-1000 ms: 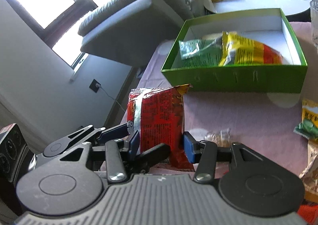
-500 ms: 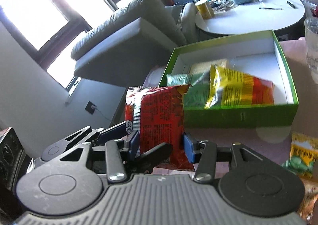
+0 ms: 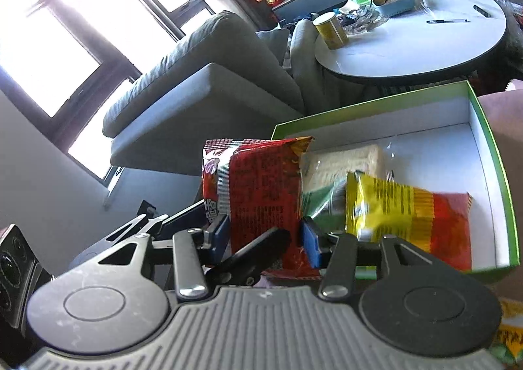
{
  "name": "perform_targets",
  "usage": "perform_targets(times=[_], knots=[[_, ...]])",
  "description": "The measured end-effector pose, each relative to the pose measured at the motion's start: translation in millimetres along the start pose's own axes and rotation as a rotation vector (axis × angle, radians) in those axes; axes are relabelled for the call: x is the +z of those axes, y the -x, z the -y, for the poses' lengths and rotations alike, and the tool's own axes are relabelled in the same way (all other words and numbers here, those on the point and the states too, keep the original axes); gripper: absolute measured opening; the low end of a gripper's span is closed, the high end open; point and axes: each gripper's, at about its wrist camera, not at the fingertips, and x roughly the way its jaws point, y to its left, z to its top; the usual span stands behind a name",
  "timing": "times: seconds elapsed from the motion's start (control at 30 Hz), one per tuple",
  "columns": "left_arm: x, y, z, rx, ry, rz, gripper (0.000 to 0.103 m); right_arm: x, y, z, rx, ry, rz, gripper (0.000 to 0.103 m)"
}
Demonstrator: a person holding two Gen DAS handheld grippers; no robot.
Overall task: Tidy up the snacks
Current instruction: 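Lift the red silver-striped bag with both grippers over the green box, then lower the red striped bag into the box and open both grippers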
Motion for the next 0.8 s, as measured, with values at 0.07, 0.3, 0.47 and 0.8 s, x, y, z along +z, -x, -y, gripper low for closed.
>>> perform_targets(times=[0.07,0.3,0.47,0.8], knots=[[2,-10,-4,-0.003,0.002,-0.007,0.068,5,-7,4,-0.001,-0.016,-0.003,0.028],[10,-35,-13,0.0,-0.002,-0.022,0.068,20,-28,15,-0.018,-0.043,-0.016,0.028],[8,-53,-21,0.028,0.026,-0.043,0.073,28,-42,17,-0.018,-0.035,-0.017,0.029],[3,-41,-27,0.057,0.038,-0.014,0.085,22,-44,18,-0.018,-0.015,0.012,0.036]])
